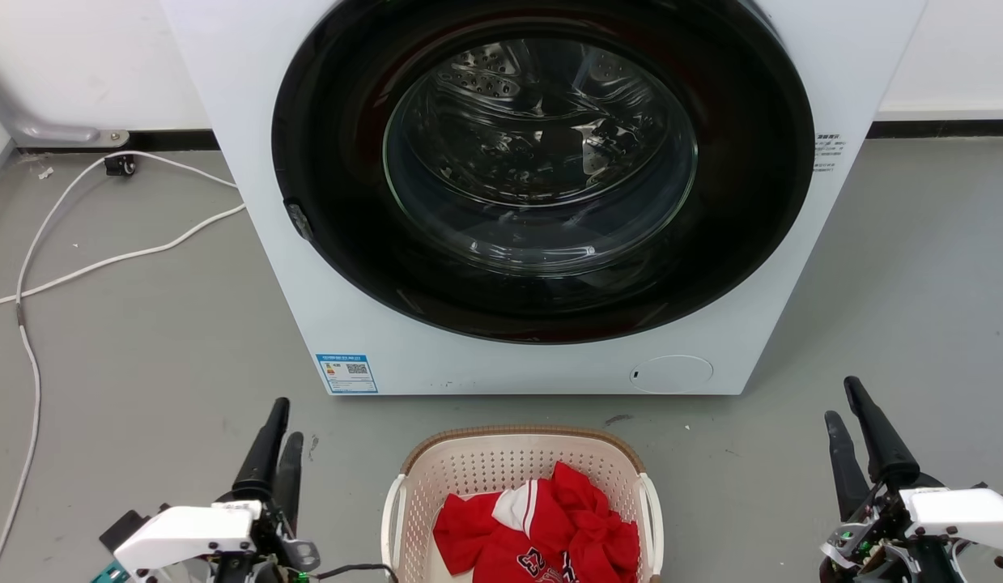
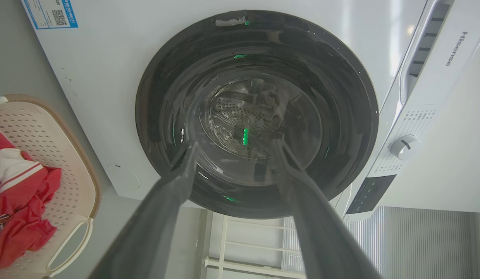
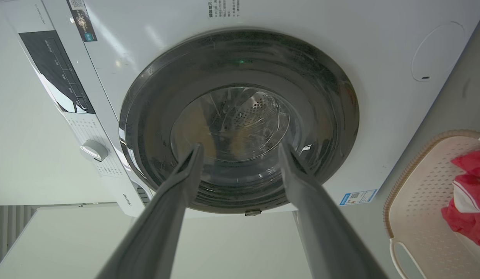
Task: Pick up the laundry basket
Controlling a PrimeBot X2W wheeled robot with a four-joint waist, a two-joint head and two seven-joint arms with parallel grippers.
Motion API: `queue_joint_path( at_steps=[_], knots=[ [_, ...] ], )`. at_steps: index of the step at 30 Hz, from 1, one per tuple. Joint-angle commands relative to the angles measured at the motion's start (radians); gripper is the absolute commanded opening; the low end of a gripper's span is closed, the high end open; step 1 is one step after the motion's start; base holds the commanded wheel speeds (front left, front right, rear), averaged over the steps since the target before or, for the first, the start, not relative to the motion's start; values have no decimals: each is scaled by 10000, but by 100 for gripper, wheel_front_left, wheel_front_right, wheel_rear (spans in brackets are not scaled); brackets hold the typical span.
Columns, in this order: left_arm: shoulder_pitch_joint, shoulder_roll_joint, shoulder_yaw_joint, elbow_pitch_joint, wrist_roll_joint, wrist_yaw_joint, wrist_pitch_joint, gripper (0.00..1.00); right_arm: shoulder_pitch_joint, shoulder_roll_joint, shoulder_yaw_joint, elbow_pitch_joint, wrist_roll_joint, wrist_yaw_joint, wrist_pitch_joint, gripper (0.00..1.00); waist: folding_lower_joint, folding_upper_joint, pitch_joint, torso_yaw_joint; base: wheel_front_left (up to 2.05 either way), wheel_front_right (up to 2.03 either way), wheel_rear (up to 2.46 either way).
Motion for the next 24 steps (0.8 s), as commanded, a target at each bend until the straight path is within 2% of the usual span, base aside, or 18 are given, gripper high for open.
queue_joint_path(
  at_steps=[1,5,14,24],
  knots=[
    [-342,26,-157,-205,9,-5,-120,100,-169,-40,45,-266,-127,2,-109,100,0,0,2,1,0,0,0],
    [-411,28,-365,-279,162,-6,-321,100,-118,-113,151,-386,-413,2,-351,100,0,0,0,6,0,0,0],
    [-493,33,-703,-583,1690,-11,-817,100,-42,-302,388,-712,-2563,2,-887,100,0,0,-15,16,0,0,0],
    [-621,37,-1217,-661,3997,-15,-1219,100,32,-359,572,-742,-4864,2,-1293,100,0,0,-33,61,0,0,0]
  ],
)
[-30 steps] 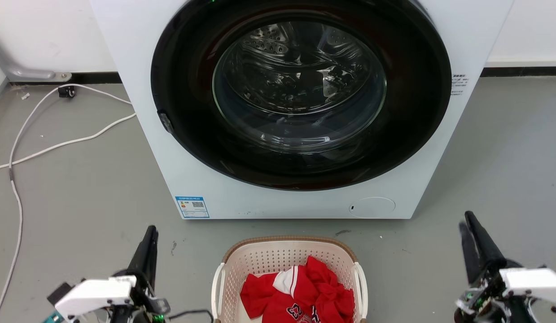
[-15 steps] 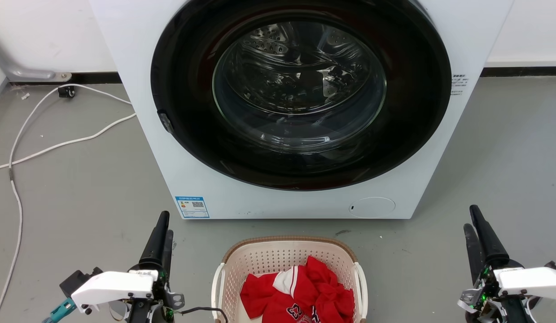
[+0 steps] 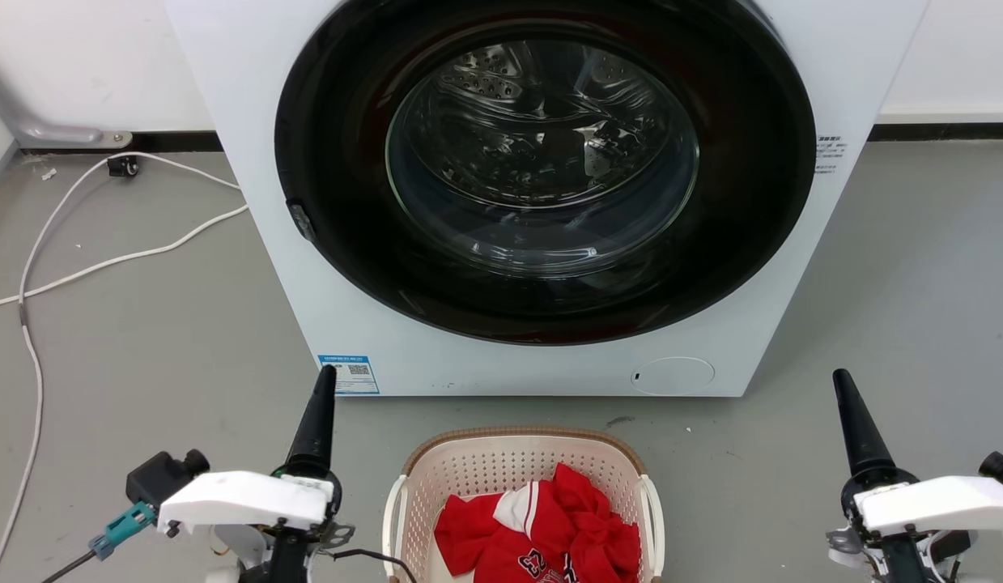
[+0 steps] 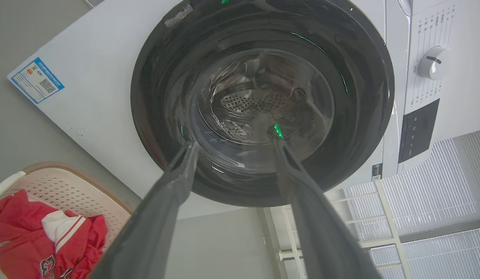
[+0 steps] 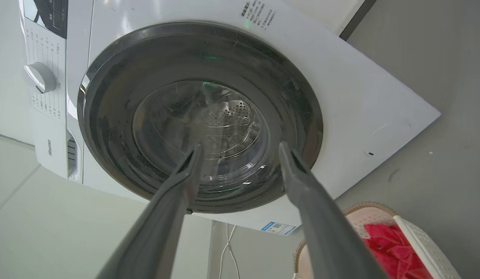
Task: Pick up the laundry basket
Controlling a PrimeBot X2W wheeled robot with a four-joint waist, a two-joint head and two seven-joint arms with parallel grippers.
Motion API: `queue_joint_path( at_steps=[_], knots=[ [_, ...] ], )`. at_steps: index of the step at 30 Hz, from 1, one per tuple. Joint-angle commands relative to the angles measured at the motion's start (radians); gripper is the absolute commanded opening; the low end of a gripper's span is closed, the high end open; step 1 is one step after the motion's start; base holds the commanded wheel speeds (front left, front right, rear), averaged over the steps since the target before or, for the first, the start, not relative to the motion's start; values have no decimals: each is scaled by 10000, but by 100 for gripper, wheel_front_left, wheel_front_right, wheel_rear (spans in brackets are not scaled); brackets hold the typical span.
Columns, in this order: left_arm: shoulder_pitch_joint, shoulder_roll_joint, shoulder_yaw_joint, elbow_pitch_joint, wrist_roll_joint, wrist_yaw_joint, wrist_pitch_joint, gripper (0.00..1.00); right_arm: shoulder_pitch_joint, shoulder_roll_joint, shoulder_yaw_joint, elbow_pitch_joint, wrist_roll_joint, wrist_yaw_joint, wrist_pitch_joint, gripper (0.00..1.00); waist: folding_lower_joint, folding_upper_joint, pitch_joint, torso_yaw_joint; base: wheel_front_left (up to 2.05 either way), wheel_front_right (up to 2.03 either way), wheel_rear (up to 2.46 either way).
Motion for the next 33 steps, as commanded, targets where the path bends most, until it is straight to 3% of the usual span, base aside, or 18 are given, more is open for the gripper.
queue_joint_path(
  at_steps=[1,24,33],
  knots=[
    [-292,35,-128,-183,527,-15,-115,100,-47,-109,57,-190,-505,2,-124,100,0,0,-3,9,0,0,0],
    [-537,43,-1016,256,5769,647,-943,100,75,-102,290,-175,-5662,3,-963,100,0,0,-81,110,0,0,0],
    [-604,45,-1177,455,6903,786,-1196,100,111,-29,329,-137,-6942,2,-1118,100,0,0,-91,146,0,0,0]
  ],
)
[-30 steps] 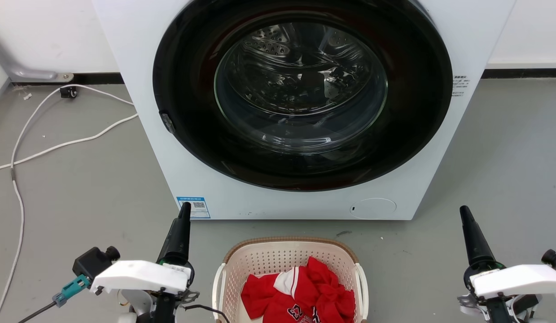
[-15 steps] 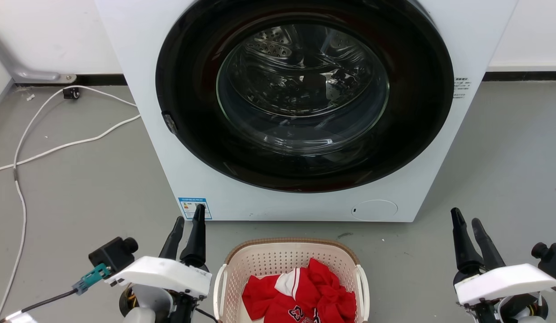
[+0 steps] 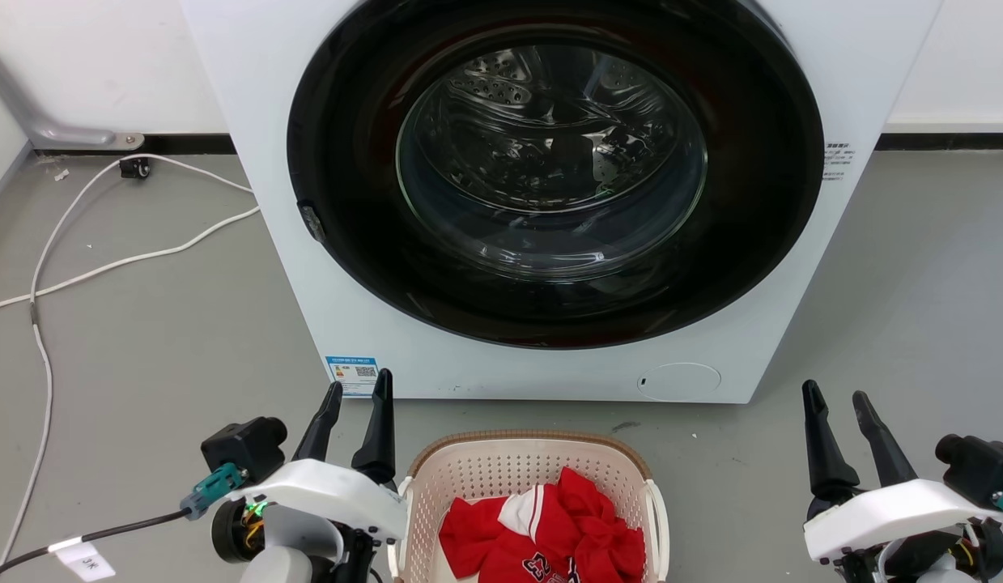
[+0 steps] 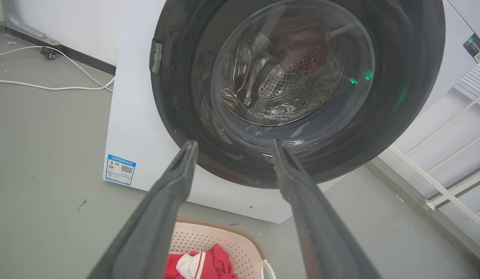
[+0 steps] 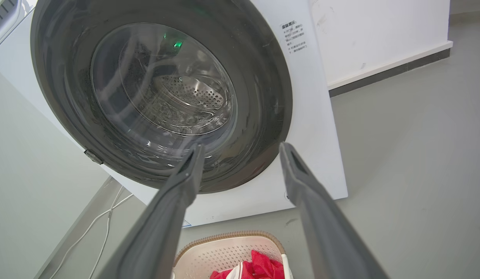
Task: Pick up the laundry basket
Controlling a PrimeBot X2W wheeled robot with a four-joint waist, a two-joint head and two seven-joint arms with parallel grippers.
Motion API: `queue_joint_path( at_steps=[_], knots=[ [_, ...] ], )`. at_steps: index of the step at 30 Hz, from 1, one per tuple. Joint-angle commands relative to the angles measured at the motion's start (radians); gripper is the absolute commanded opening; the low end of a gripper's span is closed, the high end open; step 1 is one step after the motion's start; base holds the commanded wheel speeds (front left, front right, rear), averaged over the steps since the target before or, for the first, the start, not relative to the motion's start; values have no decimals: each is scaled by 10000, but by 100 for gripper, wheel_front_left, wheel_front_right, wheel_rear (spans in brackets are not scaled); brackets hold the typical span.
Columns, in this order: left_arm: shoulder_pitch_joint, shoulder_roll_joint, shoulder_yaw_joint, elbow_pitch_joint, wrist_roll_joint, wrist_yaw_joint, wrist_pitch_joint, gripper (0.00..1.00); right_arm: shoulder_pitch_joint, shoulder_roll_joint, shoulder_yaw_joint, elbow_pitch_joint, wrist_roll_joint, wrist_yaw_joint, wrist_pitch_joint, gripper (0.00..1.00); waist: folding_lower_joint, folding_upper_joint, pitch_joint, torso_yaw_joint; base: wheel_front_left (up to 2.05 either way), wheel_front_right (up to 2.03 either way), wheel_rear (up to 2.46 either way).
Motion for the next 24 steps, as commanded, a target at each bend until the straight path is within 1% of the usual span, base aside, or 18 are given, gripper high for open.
queue_joint_path(
  at_steps=[1,2,11,24],
  knots=[
    [-249,29,-42,-52,244,32,-74,100,-47,6,11,-81,-280,0,-86,100,-1,0,2,3,0,0,0],
    [-269,30,-87,-20,477,54,-134,100,-40,21,5,-85,-529,0,-95,100,-1,0,2,8,0,0,0],
    [-356,31,-268,171,1406,173,-361,100,20,88,20,-127,-1614,0,-155,100,-1,0,-1,6,0,0,0],
    [-467,34,-487,463,2602,290,-666,100,136,185,46,-236,-2868,0,-346,100,-1,0,-12,23,0,0,0]
  ],
)
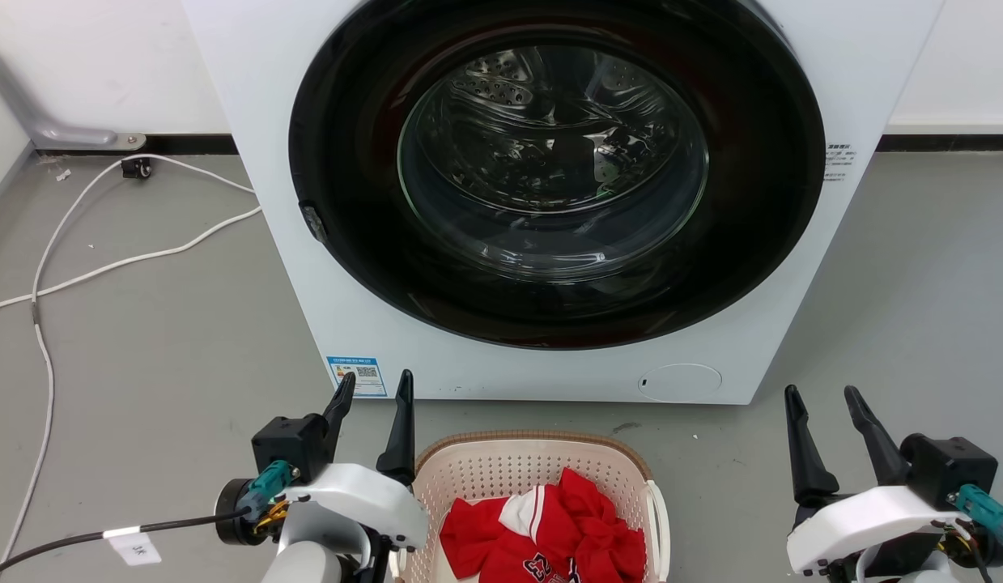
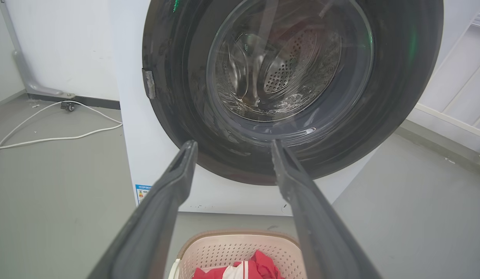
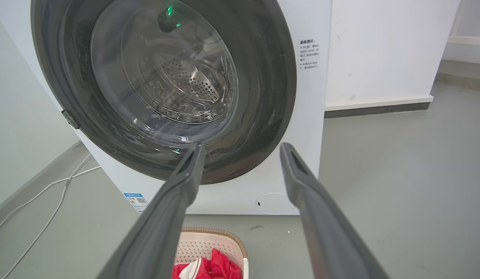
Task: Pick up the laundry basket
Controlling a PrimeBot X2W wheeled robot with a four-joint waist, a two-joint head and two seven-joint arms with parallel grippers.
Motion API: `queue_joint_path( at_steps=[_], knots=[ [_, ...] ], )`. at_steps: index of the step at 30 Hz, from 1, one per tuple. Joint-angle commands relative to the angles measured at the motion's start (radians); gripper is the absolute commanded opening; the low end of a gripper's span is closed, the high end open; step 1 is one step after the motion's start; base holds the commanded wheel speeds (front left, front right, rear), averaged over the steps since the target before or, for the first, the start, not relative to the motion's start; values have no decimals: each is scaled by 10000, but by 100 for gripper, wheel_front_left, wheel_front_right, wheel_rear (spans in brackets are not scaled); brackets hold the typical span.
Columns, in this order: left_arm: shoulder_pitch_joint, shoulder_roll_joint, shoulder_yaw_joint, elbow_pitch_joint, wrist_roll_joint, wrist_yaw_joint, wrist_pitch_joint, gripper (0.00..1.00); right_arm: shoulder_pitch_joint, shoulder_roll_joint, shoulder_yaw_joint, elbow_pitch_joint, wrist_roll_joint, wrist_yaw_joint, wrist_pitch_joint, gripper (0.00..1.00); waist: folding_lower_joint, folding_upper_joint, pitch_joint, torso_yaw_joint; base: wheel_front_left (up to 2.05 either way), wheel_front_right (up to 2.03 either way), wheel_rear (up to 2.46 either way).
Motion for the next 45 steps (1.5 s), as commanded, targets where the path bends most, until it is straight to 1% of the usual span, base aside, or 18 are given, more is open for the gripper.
queue_joint_path(
  at_steps=[1,15,29,34,45],
  knots=[
    [-193,29,-53,-7,223,14,-79,100,65,29,32,-97,-184,0,-106,100,-1,0,0,5,0,0,0],
    [-279,31,-243,247,1035,46,-378,100,139,85,88,-126,-1363,-1,-235,100,-1,0,7,38,0,0,0],
    [-391,32,-282,464,1726,104,-641,100,140,115,28,-190,-2201,-1,-370,100,-1,0,17,48,0,0,0],
    [-425,32,-281,539,2014,72,-723,100,144,118,37,-165,-2274,-1,-464,100,-1,0,19,60,0,0,0],
    [-428,32,-228,653,1751,33,-723,100,99,120,-11,-76,-1938,-1,-499,100,-1,0,34,73,0,0,0]
  ],
)
